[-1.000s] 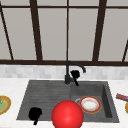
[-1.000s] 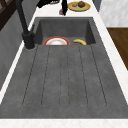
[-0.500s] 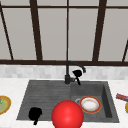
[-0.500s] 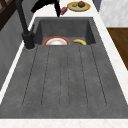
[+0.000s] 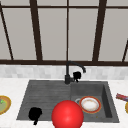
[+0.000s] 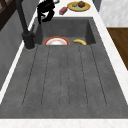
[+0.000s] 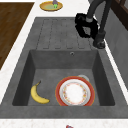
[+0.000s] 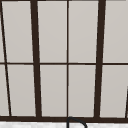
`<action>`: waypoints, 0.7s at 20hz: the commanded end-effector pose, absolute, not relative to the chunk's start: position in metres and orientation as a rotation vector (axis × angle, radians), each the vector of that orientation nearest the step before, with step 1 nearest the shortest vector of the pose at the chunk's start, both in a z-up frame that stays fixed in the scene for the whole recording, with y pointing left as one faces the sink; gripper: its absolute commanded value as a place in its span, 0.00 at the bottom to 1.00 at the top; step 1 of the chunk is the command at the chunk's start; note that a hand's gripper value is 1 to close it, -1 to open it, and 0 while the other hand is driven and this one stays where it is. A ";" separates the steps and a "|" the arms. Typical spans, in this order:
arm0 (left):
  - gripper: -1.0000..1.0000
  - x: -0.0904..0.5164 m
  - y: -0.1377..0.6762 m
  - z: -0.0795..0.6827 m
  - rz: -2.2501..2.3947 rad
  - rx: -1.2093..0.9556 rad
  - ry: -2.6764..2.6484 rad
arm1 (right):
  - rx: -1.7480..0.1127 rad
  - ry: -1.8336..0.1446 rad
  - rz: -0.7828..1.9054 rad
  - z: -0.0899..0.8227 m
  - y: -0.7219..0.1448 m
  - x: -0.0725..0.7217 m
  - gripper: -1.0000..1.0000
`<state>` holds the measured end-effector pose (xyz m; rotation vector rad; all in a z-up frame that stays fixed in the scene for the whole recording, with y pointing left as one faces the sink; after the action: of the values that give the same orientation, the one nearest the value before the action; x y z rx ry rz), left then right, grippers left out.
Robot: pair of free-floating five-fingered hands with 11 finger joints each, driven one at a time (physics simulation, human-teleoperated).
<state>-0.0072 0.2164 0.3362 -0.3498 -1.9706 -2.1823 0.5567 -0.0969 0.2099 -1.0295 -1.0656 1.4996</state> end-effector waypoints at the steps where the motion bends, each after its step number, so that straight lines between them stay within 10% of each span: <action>1: 0.50 -0.007 0.216 0.336 -2.182 -0.350 -1.971 | -1.044 -1.054 1.490 0.202 -0.097 0.559 1.00; 11: 0.50 -0.007 0.216 0.336 -2.182 -0.350 -1.971 | -1.088 -1.108 1.496 0.220 -0.085 0.594 1.00; 12: 0.50 -0.007 0.216 0.336 -2.182 -0.350 -1.971 | -1.140 -1.113 1.495 0.222 -0.085 0.587 0.00; 14: 0.50 -0.007 0.216 0.336 -2.182 -0.350 -1.971 | -1.145 -1.179 1.474 0.230 -0.094 0.583 0.00</action>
<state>-0.0072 0.2164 0.3362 -0.3498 -1.9706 -2.1823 0.5859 -0.0842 0.2199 -1.0644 -1.1069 1.4903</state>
